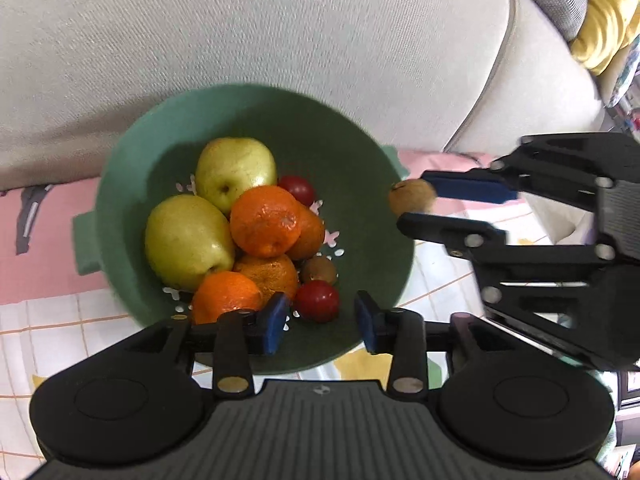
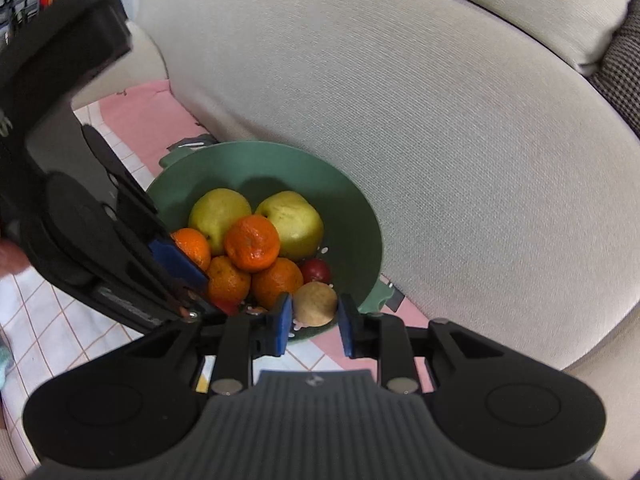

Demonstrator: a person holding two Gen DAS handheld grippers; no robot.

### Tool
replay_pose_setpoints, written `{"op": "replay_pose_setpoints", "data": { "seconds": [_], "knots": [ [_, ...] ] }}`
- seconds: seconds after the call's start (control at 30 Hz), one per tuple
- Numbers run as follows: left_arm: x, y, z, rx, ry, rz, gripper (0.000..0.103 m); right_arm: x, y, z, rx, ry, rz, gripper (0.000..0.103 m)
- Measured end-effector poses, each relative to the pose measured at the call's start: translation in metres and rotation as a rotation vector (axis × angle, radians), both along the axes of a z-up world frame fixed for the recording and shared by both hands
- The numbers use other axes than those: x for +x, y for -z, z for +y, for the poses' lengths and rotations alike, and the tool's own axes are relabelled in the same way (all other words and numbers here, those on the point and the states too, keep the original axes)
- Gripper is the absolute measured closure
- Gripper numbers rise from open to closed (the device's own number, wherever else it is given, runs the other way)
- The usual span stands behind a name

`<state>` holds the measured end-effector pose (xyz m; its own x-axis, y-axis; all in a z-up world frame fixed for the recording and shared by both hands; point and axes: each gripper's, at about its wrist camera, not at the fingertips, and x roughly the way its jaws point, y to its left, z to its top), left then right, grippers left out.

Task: Organize fruits
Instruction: 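Lower the tomato and longan into the colander and open both tools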

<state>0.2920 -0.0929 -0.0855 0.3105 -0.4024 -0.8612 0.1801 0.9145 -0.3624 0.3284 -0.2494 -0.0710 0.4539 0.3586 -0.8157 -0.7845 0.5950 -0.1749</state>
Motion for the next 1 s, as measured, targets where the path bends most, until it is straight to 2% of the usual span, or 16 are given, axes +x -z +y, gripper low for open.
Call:
{"op": "replay_pose_setpoints", "data": {
  "seconds": [0.1,0.3,0.63,0.83,1.0],
  "knots": [
    [-0.008,-0.014,0.011,0.000,-0.019,-0.044,0.058,0.005,0.001,0.007,-0.033,-0.032,0.012,0.082],
    [-0.022,-0.030,0.032,0.084,-0.068,-0.127,0.057,0.023,0.006,0.024,-0.086,-0.079,0.102,0.081],
    [-0.023,-0.031,0.047,0.090,-0.079,-0.146,0.057,0.048,0.030,0.055,-0.255,-0.115,0.186,0.081],
    [-0.023,-0.028,0.052,0.079,-0.091,-0.148,0.057,0.052,0.050,0.068,-0.369,-0.149,0.193,0.081],
    [-0.022,-0.028,0.051,0.080,-0.087,-0.148,0.057,0.051,0.060,0.073,-0.416,-0.168,0.184,0.082]
  ]
}}
